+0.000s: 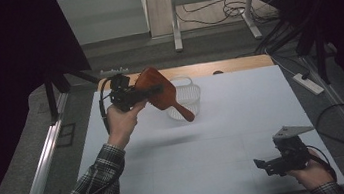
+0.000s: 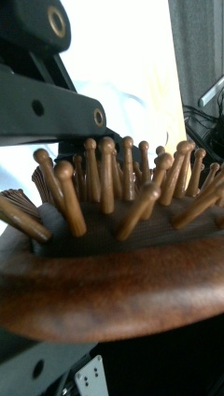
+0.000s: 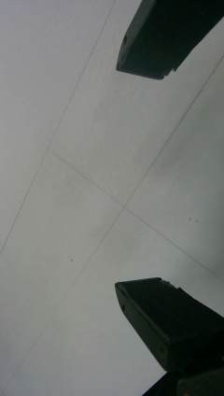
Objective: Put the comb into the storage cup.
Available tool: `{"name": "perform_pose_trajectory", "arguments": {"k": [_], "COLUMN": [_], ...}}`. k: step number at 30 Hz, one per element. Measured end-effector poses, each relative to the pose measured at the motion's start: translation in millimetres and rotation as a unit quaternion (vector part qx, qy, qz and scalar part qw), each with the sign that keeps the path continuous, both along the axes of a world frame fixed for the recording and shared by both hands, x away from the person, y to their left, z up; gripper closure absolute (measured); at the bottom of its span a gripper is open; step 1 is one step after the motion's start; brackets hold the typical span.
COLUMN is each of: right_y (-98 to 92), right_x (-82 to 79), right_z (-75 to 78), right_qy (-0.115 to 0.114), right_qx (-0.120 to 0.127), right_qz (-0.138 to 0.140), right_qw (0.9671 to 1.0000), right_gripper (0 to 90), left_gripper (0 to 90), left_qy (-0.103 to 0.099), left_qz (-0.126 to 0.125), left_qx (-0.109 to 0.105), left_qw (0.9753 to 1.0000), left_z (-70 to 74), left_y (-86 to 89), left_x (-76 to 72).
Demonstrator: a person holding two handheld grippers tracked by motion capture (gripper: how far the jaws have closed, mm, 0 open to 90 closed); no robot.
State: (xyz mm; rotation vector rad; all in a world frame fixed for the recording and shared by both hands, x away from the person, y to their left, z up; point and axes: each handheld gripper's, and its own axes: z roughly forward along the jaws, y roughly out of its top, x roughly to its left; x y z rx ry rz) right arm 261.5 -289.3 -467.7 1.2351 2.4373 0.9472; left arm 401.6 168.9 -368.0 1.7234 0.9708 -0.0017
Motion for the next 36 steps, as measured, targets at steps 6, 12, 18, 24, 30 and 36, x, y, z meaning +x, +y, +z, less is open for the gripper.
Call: {"name": "perform_pose_trajectory", "arguments": {"k": [6, 12, 18, 24, 30, 36], "right_y": [-5.8, -10.5, -12.7, -14.5, -16.8, -19.6], "right_x": [-4.0, -7.3, -13.2, -19.2, -21.6, -25.0], "right_z": [1.5, 2.8, 4.5, 3.8, 5.8, 7.7], "right_qy": [0.004, 0.012, 0.010, 0.007, 0.007, 0.006], "right_qx": [0.000, 0.004, 0.016, 0.002, 0.009, 0.010], "right_qz": [-0.008, -0.016, -0.030, -0.027, -0.031, -0.034], "right_qw": [1.0000, 0.9998, 0.9994, 0.9996, 0.9995, 0.9994], "right_gripper": [0.0, 0.0, 0.0, 0.0, 0.0, 0.0], "left_gripper": [50.8, 50.8, 50.8, 50.8, 50.9, 50.9], "left_qy": [-0.003, -0.007, -0.011, -0.012, -0.010, -0.009], "left_qz": [0.009, 0.017, 0.028, 0.042, 0.054, 0.060], "left_qx": [0.001, 0.001, 0.002, -0.005, -0.002, 0.005], "left_qw": [1.0000, 0.9998, 0.9996, 0.9990, 0.9985, 0.9982], "left_z": [5.7, 11.8, 16.1, 18.0, 16.6, 12.0], "left_y": [0.3, 0.3, 0.7, 2.8, 1.2, -3.6], "left_x": [7.3, 13.9, 19.6, 25.8, 33.7, 41.7]}}
